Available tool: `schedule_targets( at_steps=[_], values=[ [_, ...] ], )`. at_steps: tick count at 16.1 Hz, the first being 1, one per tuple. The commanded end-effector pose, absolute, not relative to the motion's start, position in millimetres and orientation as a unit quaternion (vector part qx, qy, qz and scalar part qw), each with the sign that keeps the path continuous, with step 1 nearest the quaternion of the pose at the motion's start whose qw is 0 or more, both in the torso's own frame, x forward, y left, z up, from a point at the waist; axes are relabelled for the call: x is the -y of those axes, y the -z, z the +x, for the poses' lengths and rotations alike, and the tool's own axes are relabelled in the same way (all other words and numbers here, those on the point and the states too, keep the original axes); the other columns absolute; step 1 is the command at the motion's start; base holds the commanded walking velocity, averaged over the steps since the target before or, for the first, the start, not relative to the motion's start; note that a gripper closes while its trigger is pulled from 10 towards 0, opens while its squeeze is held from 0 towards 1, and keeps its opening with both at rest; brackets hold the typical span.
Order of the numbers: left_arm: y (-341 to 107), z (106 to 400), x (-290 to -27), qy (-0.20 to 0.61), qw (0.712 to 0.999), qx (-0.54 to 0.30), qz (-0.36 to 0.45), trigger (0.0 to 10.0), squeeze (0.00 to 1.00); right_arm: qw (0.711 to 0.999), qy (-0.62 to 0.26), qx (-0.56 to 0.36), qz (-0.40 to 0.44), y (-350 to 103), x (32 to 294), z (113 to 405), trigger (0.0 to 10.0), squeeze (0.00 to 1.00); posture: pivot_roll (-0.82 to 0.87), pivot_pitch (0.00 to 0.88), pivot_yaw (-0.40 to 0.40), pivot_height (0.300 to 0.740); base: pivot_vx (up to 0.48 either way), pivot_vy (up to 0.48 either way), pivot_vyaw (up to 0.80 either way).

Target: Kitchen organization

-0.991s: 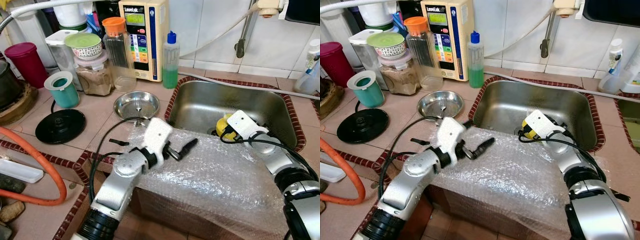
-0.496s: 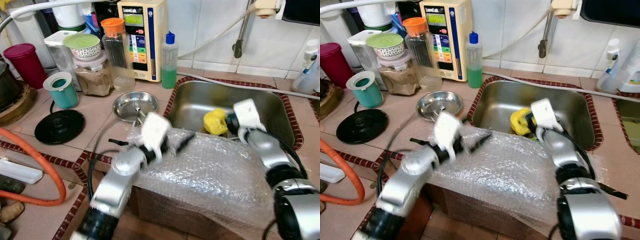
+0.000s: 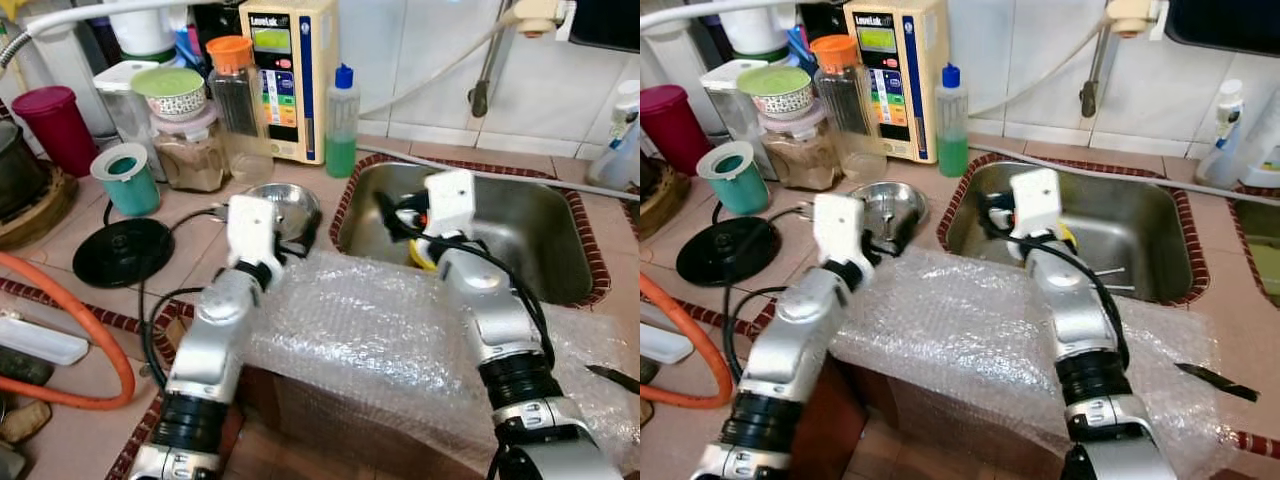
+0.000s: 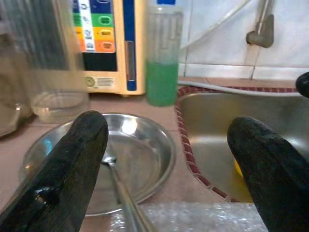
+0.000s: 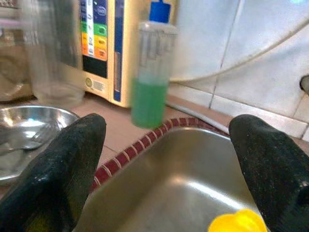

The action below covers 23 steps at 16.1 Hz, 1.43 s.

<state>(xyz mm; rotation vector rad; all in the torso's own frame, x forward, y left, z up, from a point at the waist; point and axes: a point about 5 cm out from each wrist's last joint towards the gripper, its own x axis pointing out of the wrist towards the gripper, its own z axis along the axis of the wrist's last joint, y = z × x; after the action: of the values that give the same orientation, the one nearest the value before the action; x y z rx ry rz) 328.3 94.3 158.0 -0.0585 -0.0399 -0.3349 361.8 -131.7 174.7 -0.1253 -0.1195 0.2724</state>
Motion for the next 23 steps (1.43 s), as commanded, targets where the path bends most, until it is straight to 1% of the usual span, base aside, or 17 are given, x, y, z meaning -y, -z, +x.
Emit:
schedule_targets(
  at_steps=[1,2,4,5,7,8,9,10,11,12,13,15,17,18,20,23],
  values=[
    [-160,332,-95,0.155,0.987,0.021,-0.039,10.0,1.0,0.986,-0.144,0.062,-0.055,-181,127,356,10.0,1.0,-0.07,0.0,0.086,0.74,0.0,0.0,0.0],
    [-159,335,-104,0.127,0.991,0.03,-0.028,10.0,1.0,0.985,-0.158,0.059,-0.044,-188,117,347,10.0,1.0,-0.06,0.0,0.082,0.74,0.0,0.0,0.0],
    [-151,335,-112,0.102,0.994,0.016,-0.026,10.0,1.0,0.984,-0.17,0.056,-0.022,-191,110,344,10.0,1.0,-0.04,0.0,0.076,0.74,0.0,0.0,0.0],
    [-150,334,-112,0.103,0.994,0.017,-0.026,10.0,1.0,0.983,-0.175,0.057,-0.022,-193,108,343,10.0,0.98,-0.04,0.0,0.068,0.74,0.0,0.0,0.0],
    [-149,332,-114,0.096,0.995,0.018,-0.014,10.0,1.0,0.98,-0.186,0.061,-0.027,-196,105,341,10.0,0.98,-0.03,0.0,0.061,0.74,0.0,0.0,0.0],
    [-141,331,-117,0.088,0.996,0.001,-0.012,10.0,1.0,0.98,-0.191,0.06,-0.023,-201,103,340,10.0,0.91,-0.03,0.0,0.052,0.74,0.0,0.0,0.0],
    [-133,330,-118,0.087,0.996,-0.017,-0.007,10.0,1.0,0.978,-0.198,0.055,-0.022,-203,100,338,10.0,0.38,-0.03,0.0,0.052,0.74,0.0,0.0,0.0],
    [-129,330,-118,0.083,0.996,-0.032,-0.018,10.0,1.0,0.977,-0.203,0.056,-0.026,-204,98,337,10.0,0.09,-0.04,0.0,0.052,0.74,0.0,0.0,0.0],
    [-126,330,-118,0.082,0.995,-0.046,-0.017,10.0,0.88,0.977,-0.205,0.054,-0.025,-206,97,336,10.0,0.0,-0.04,0.0,0.052,0.74,0.0,0.0,0.0],
    [-124,330,-117,0.078,0.995,-0.053,-0.021,10.0,0.76,0.977,-0.206,0.053,-0.023,-207,97,335,10.0,0.0,-0.04,0.0,0.052,0.74,0.0,0.0,0.0],
    [-124,332,-118,0.066,0.995,-0.067,-0.028,10.0,0.0,0.977,-0.206,0.052,-0.02,-207,97,334,10.0,0.0,-0.04,0.0,0.053,0.74,0.0,0.0,0.0],
    [-125,331,-115,0.085,0.994,-0.059,-0.035,10.0,0.0,0.977,-0.207,0.048,-0.021,-206,98,334,10.0,0.0,-0.04,0.0,0.059,0.74,0.0,0.0,0.0],
    [-116,326,-110,0.101,0.993,-0.054,-0.035,10.0,0.0,0.977,-0.208,0.043,-0.02,-206,99,333,10.0,0.0,-0.04,0.0,0.055,0.74,0.0,0.0,0.0],
    [-104,321,-108,0.1,0.992,-0.066,-0.036,10.0,0.0,0.977,-0.21,0.042,-0.021,-207,98,332,10.0,0.0,-0.04,0.0,0.053,0.74,0.0,0.0,0.0],
    [-101,320,-106,0.107,0.991,-0.068,-0.031,10.0,0.0,0.975,-0.217,0.041,-0.02,-208,95,331,10.0,0.0,-0.04,0.0,0.056,0.74,0.0,0.0,0.0],
    [-103,323,-106,0.106,0.991,-0.072,-0.026,10.0,0.0,0.965,-0.259,0.011,-0.028,-202,90,325,10.0,0.0,-0.04,0.0,0.061,0.74,0.0,0.0,0.0]
  ],
)
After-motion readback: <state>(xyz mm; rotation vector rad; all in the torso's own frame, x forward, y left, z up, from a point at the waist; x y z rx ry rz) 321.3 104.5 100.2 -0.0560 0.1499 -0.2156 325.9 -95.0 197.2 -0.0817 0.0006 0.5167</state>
